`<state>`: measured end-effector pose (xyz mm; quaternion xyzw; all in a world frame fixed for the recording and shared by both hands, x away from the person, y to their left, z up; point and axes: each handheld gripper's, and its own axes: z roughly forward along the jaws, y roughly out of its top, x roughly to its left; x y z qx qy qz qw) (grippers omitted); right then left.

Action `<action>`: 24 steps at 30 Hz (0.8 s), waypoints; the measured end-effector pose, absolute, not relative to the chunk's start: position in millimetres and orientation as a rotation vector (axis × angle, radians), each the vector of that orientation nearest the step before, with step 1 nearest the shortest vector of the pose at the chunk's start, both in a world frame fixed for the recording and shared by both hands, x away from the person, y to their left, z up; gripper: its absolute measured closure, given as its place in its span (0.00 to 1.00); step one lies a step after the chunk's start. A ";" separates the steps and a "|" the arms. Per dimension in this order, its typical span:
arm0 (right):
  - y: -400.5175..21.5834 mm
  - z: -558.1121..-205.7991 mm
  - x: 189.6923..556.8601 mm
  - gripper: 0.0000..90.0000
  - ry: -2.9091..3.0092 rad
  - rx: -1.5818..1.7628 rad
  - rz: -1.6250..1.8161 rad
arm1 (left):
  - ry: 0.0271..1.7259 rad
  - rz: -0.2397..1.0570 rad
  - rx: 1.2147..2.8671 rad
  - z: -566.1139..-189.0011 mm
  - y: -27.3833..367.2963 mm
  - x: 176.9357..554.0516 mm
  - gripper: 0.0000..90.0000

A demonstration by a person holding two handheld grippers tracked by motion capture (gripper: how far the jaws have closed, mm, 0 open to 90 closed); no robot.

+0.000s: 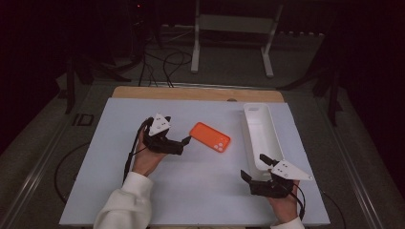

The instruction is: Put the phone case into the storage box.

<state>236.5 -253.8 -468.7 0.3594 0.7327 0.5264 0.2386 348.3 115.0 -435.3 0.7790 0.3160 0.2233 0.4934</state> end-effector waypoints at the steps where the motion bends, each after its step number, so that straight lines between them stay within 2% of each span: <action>1: -253.8 -468.7 236.5 0.10 2.007 0.984 1.442 | 0.766 0.542 1.889 -435.3 115.0 348.3 0.00; 15: -253.1 -469.5 237.2 0.10 2.011 0.984 1.439 | 0.830 0.520 1.903 -449.9 106.3 367.9 0.06; 22: -253.0 -468.7 236.8 0.10 2.010 0.983 1.445 | 0.873 0.533 1.906 -457.4 100.1 377.2 0.12; 24: -253.1 -468.5 236.8 0.10 2.007 0.984 1.447 | 0.886 0.538 1.903 -459.3 97.4 379.3 0.17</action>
